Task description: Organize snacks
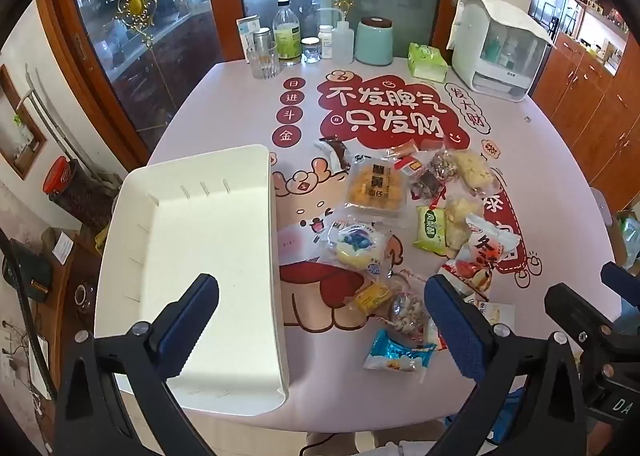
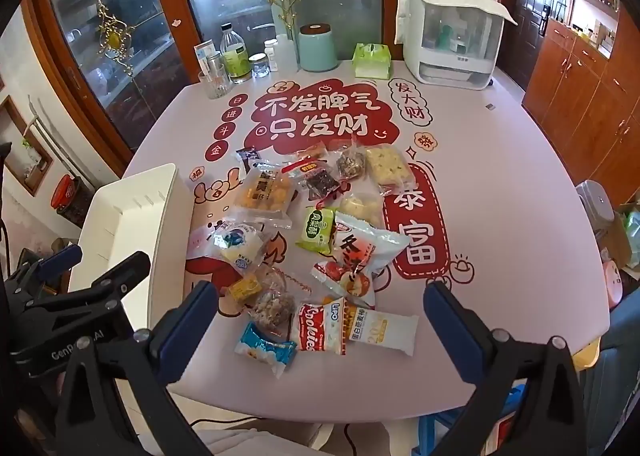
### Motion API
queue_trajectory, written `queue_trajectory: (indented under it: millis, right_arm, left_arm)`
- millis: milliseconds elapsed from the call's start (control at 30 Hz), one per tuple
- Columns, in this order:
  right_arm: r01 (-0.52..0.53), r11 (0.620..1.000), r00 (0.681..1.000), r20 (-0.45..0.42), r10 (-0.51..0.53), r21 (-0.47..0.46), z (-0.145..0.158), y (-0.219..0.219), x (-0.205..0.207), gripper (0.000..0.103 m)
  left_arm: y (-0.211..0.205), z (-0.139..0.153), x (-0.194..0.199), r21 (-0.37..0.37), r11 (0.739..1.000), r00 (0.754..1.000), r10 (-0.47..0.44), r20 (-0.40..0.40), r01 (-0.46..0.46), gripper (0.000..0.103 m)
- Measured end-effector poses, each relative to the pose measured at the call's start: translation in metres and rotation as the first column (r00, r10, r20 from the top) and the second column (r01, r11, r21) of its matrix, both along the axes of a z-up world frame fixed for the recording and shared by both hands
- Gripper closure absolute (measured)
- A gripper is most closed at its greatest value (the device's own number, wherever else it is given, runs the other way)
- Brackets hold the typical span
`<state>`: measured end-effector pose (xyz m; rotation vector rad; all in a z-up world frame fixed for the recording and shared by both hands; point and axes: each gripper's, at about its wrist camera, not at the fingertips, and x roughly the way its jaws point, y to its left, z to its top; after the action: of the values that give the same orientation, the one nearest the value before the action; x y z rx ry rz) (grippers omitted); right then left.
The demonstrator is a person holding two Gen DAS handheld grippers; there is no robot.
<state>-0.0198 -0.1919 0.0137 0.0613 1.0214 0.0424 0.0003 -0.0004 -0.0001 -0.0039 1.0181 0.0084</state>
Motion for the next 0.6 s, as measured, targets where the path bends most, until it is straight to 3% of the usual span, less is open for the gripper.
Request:
queue_trajectory:
  millis: [300,600]
  right_arm:
    - [0.004,1.000,1.000,0.008,-0.004,0.001,-0.004,0.005,-0.006,0.000]
    - [0.048,0.999,0.999,-0.020,-0.048,0.005,-0.009,0.006,-0.009,0.000]
  left_arm:
    - [0.006,-0.017,-0.007,-0.009,0.999,0.999,-0.033,-0.015,0.033,0.001]
    - [0.004,-0.007,0.000,-0.032,0.997,0.998,-0.070,-0.008,0.070,0.001]
